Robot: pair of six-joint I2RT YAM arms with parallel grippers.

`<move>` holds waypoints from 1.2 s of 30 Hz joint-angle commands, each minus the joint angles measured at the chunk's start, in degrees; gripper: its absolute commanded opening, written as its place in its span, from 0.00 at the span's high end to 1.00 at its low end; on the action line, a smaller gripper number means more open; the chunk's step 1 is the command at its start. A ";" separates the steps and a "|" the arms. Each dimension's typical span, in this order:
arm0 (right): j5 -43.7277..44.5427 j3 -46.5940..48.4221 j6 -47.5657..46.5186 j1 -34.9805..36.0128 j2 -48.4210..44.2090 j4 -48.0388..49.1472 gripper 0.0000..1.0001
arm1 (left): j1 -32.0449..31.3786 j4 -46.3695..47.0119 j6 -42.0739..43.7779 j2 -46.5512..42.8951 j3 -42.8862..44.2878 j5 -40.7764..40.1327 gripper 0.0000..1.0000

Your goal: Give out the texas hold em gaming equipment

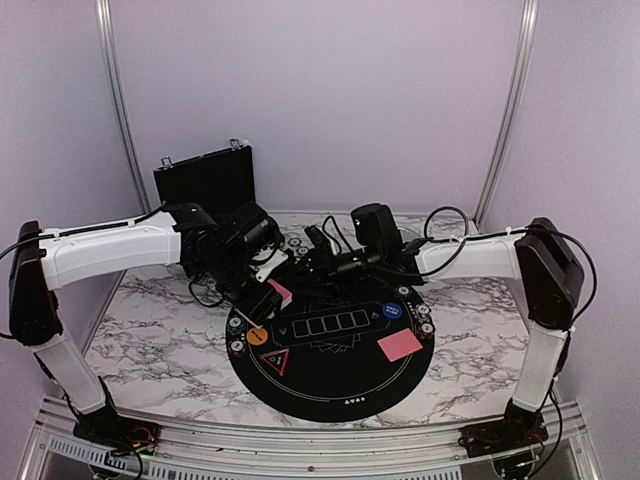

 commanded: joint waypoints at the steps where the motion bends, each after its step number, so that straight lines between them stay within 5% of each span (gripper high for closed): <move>1: -1.02 0.66 0.38 1.12 -0.12 2.45 0.39 | -0.42 0.33 0.17 0.60 1.71 0.53 0.50; 36: -2.00 4.00 0.99 3.03 5.97 2.25 0.39 | -0.47 0.24 0.17 -1.11 1.82 -0.15 0.50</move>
